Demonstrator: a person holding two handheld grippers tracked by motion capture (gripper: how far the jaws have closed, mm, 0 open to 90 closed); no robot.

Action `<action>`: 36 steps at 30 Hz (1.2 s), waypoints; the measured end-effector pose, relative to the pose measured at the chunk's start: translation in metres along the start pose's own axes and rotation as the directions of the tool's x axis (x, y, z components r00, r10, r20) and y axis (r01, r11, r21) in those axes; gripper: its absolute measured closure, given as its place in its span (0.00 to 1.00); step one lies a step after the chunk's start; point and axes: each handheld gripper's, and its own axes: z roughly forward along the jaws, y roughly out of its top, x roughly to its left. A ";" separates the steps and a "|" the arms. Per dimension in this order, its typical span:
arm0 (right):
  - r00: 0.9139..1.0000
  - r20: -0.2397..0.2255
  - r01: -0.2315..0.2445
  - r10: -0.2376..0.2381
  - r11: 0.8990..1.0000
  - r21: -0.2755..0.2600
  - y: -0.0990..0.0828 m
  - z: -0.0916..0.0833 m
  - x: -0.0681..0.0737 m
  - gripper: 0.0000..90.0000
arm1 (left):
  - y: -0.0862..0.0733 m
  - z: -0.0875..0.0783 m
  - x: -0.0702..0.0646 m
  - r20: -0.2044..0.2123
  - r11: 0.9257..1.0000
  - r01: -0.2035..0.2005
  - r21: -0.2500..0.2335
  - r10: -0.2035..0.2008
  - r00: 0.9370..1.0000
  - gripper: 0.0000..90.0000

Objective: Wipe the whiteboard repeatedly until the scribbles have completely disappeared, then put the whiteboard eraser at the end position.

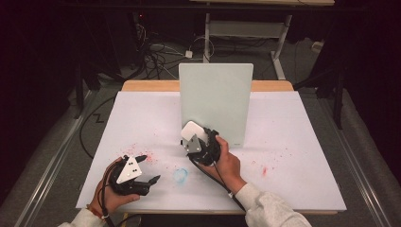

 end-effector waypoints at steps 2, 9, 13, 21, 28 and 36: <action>1.000 -0.008 -0.028 0.028 0.999 -0.016 -0.002 -0.005 -0.011 0.34 | 0.000 0.001 0.000 0.001 1.000 0.003 -0.002 -0.003 1.000 0.21; 0.992 -0.048 -0.121 0.117 0.986 -0.111 -0.010 -0.028 -0.044 0.34 | 0.000 0.002 0.002 0.002 1.000 0.006 -0.003 -0.006 1.000 0.21; 0.988 -0.067 -0.150 0.142 0.978 -0.143 -0.016 -0.040 -0.057 0.34 | 0.001 0.002 0.002 0.003 1.000 0.002 -0.001 -0.002 1.000 0.21; 0.975 -0.135 -0.199 0.174 0.959 -0.200 -0.034 -0.061 -0.086 0.34 | 0.002 0.003 0.001 0.003 1.000 0.003 -0.001 -0.003 1.000 0.21; 0.963 -0.194 -0.225 0.187 0.954 -0.196 -0.049 -0.068 -0.098 0.34 | 0.000 0.002 0.002 -0.006 1.000 0.008 0.002 -0.008 1.000 0.21; 0.932 -0.356 -0.134 0.066 0.976 -0.171 -0.063 -0.082 -0.106 0.34 | 0.005 0.004 0.000 -0.002 1.000 -0.011 0.004 0.011 1.000 0.21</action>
